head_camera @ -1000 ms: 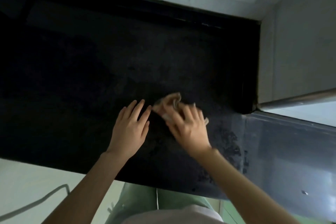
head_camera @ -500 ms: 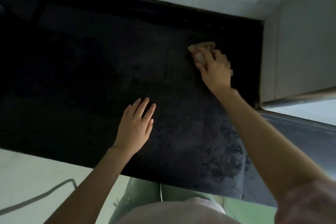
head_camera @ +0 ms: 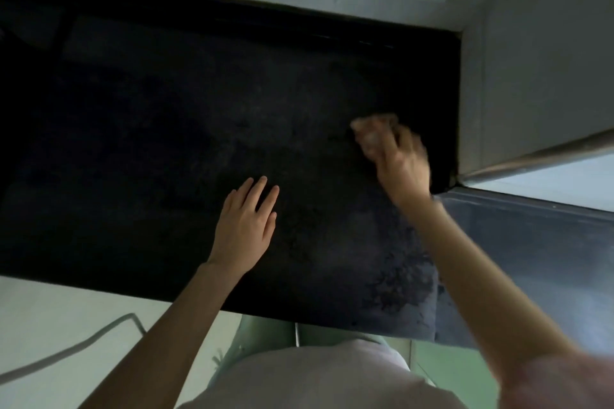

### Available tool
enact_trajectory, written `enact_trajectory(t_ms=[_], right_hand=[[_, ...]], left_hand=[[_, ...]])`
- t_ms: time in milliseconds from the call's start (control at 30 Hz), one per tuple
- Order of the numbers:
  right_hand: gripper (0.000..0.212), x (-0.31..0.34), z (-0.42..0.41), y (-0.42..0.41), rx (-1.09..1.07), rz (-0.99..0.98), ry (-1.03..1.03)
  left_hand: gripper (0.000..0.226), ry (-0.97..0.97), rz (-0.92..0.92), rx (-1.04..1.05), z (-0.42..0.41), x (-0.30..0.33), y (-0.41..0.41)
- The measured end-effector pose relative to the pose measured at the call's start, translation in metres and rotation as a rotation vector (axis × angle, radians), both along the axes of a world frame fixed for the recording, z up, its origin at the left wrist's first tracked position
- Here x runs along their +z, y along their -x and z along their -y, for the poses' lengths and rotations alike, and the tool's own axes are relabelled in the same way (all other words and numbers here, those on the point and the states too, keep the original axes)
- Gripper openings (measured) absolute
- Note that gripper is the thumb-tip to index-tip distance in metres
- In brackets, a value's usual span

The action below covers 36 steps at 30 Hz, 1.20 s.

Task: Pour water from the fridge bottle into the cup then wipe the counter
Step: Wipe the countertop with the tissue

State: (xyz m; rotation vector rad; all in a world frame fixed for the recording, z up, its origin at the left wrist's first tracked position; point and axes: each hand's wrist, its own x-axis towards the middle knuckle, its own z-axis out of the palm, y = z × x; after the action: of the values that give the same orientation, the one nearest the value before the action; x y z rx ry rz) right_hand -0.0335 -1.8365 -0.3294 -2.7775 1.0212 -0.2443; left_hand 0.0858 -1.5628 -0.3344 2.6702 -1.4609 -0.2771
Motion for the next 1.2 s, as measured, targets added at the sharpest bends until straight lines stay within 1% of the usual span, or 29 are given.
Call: enact_trajectory(t_ms=[100,167,233,300,367,433,533,633,767,867,967,1067,1133,1200], right_hand=[[0.063,0.008,0.047,-0.038,-0.116,-0.224,0.017],[0.065,0.01,0.051,-0.044,-0.129,-0.272,0.02],[0.059,0.007,0.038,-0.034,-0.123,-0.218,0.042],[0.054,0.0,0.013,-0.01,-0.146,-0.12,0.126],[0.053,-0.007,-0.015,0.018,-0.161,-0.034,0.192],[0.052,-0.014,-0.038,0.04,-0.146,0.004,0.195],[0.048,-0.02,-0.044,0.046,-0.129,0.017,0.159],[0.046,-0.022,-0.01,0.015,-0.118,0.021,0.116],[0.051,-0.012,0.054,-0.048,-0.28,-0.019,0.033],[0.052,-0.01,0.069,-0.064,-0.282,-0.088,0.065],[0.052,-0.013,0.056,-0.046,-0.194,-0.068,0.135],[0.046,-0.017,0.029,-0.015,-0.204,-0.012,0.215],[0.046,-0.022,0.008,0.006,-0.206,-0.002,0.267],[0.048,-0.031,-0.006,0.021,-0.187,-0.021,0.256]], left_hand=[[0.047,-0.016,0.003,-0.012,0.001,0.0,0.0],[0.047,-0.027,-0.002,-0.014,0.001,-0.001,-0.001],[0.047,-0.024,-0.012,-0.011,0.0,-0.001,-0.002],[0.045,-0.009,-0.023,-0.006,0.0,0.0,-0.002],[0.044,0.009,-0.031,-0.002,0.001,0.001,-0.002],[0.044,0.018,-0.03,0.003,0.002,0.001,-0.001],[0.044,0.023,-0.034,0.017,0.004,0.0,0.0],[0.043,0.015,-0.03,0.04,0.006,0.001,0.001],[0.044,0.011,-0.006,0.036,0.006,0.0,0.003],[0.045,0.021,0.002,0.025,0.004,-0.003,0.002],[0.045,0.017,-0.002,0.019,0.002,-0.003,0.001],[0.045,0.02,-0.009,0.014,0.002,-0.003,0.0],[0.045,0.029,-0.018,0.015,0.002,-0.004,0.0],[0.045,0.043,-0.019,0.021,0.002,-0.005,0.0]])
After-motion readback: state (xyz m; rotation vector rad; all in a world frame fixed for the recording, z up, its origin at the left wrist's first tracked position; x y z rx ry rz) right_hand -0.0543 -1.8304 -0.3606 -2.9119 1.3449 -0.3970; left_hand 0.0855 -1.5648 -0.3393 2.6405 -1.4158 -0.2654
